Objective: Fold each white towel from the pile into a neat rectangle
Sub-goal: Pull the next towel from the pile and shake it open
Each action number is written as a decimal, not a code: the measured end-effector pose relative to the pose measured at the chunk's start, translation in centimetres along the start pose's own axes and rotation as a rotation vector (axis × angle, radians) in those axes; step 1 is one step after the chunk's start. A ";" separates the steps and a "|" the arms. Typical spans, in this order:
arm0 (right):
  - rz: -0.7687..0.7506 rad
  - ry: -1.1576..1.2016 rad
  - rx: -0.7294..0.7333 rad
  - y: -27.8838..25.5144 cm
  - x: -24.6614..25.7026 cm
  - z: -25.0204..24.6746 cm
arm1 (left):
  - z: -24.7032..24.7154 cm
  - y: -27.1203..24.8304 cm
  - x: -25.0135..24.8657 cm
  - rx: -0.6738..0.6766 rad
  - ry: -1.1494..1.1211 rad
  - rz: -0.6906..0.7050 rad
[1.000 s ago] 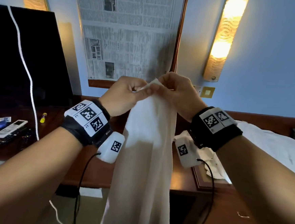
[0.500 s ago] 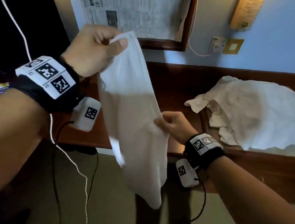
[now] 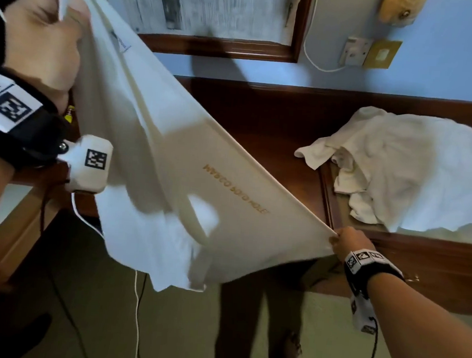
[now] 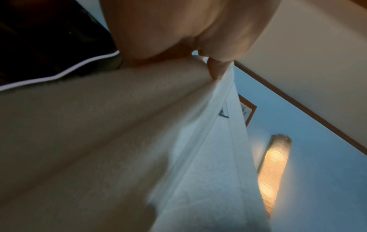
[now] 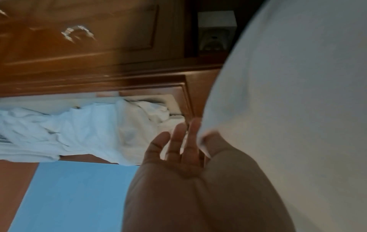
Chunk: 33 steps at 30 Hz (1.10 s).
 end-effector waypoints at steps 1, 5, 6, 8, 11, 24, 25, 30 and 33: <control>0.013 -0.020 -0.023 -0.2 0.0 -0.4 | 2.9 -3.5 -3.8 0.065 0.004 -0.048; -0.184 0.215 -0.451 -2.4 5.1 -4.3 | 10.9 -11.4 -11.4 0.257 0.081 0.113; -0.326 0.370 -0.591 -3.4 7.1 -5.6 | 11.9 -12.1 -11.4 0.334 0.111 0.118; -0.617 0.615 -0.755 -6.7 11.0 -9.0 | 14.0 -13.6 -11.2 0.485 0.155 0.138; -0.850 0.836 -0.698 -10.9 15.0 -13.7 | 16.5 -15.8 -11.3 0.687 0.204 0.157; -0.964 1.182 -0.369 -11.8 15.8 -16.4 | 17.3 -16.1 -12.2 0.749 0.205 0.170; -0.950 1.110 -0.292 -11.1 15.3 -14.6 | 17.1 -15.9 -12.2 0.736 0.218 0.175; -0.680 0.638 -0.051 -6.6 9.5 -4.1 | 14.8 -14.8 -11.4 0.687 0.324 0.161; -0.548 0.483 0.019 -4.9 5.2 0.6 | 13.2 -14.2 -10.6 0.640 0.336 0.119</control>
Point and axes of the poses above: each hand's wrist, its own y-axis towards the middle knuckle, its own z-axis out of the palm, x = y × z, the point moved 1 cm from there along y, towards the middle knuckle, and after that the axes turned 13 degrees about -y, right-handed, at the moved point
